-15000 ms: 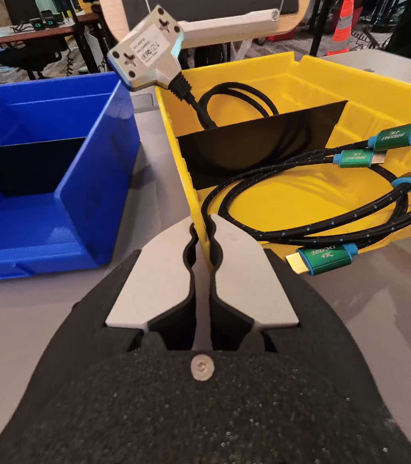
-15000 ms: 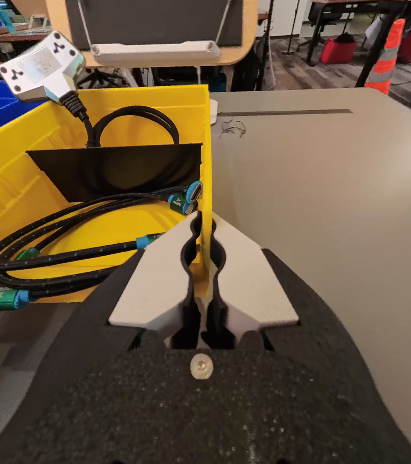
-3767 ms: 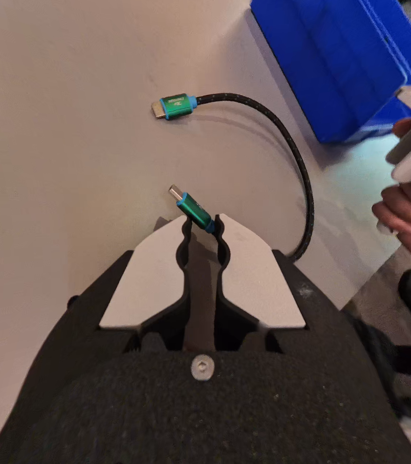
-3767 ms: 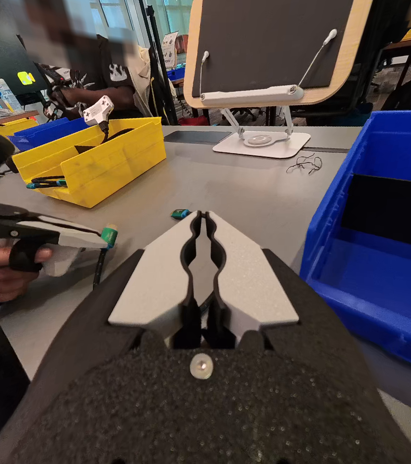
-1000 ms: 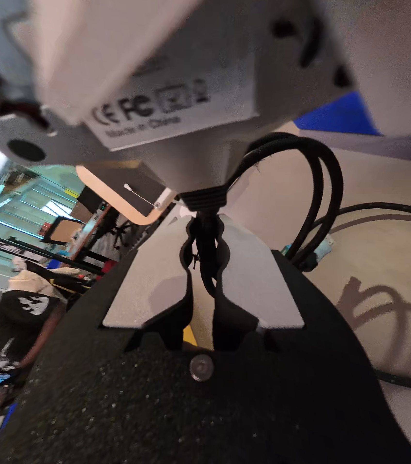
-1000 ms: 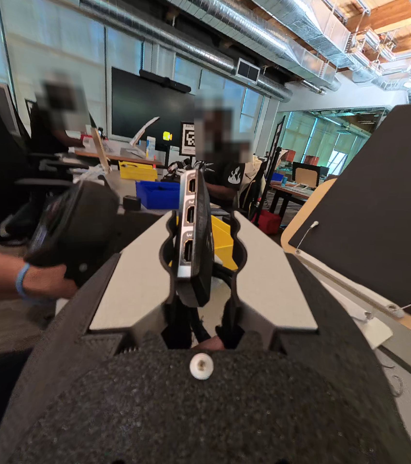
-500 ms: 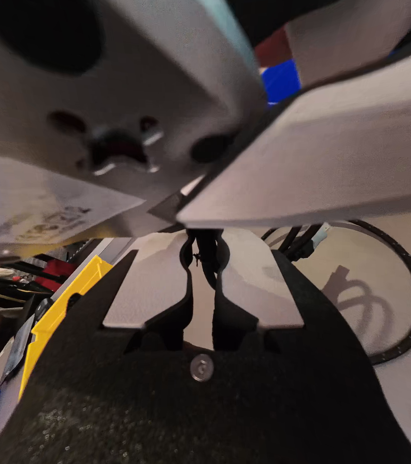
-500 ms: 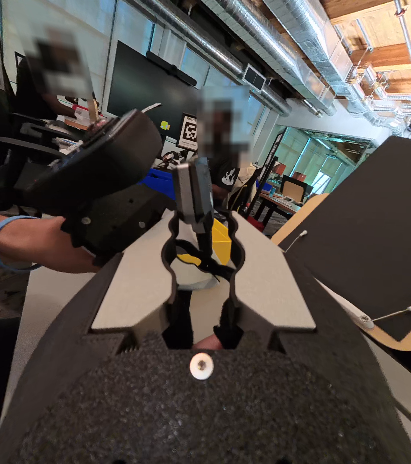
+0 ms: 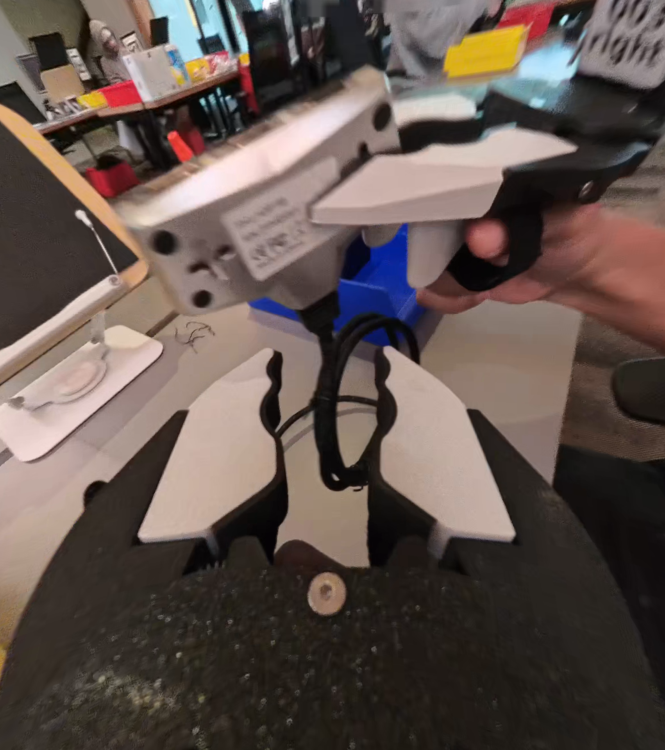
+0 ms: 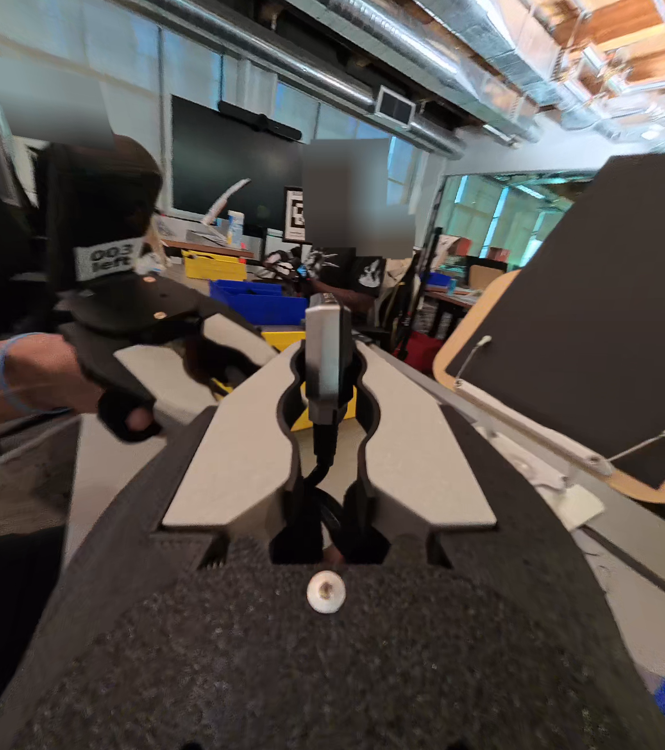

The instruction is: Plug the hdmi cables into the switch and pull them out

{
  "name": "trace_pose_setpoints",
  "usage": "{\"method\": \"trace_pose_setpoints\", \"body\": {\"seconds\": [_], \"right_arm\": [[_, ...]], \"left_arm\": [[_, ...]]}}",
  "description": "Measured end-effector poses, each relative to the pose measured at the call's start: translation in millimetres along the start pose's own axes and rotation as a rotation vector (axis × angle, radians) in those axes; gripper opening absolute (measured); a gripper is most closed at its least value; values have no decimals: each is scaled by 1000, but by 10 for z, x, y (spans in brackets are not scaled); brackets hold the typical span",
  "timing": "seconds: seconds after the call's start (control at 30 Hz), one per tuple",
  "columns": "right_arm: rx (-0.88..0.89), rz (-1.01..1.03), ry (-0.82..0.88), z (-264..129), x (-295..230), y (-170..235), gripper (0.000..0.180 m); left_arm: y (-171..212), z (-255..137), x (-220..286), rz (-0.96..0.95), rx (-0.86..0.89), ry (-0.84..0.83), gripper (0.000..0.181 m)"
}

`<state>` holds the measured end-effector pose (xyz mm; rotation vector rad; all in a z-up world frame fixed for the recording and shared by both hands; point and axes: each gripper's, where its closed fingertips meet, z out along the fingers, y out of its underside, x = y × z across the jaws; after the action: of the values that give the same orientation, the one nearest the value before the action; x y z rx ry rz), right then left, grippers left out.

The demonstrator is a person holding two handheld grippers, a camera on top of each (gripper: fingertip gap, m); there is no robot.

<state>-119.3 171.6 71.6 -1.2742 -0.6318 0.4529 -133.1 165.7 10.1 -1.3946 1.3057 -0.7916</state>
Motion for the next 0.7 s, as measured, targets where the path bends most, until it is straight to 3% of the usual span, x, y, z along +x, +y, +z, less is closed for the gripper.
{"method": "trace_pose_setpoints", "body": {"seconds": [0.17, 0.37, 0.53, 0.7], "right_arm": [[58, 102, -102, -115, -43, -116, 19], [128, 263, -376, -166, -452, -268, 20], [167, 344, -443, -183, -511, -314, 19], [145, 355, -448, -113, -566, -222, 20]], "left_arm": [[-185, -183, -113, -28, 131, 75, 53], [-361, -355, 204, -86, 252, 323, 41], [-522, -490, 333, -55, 368, 384, 31], [-432, -446, 325, -128, 301, 424, 24]]}}
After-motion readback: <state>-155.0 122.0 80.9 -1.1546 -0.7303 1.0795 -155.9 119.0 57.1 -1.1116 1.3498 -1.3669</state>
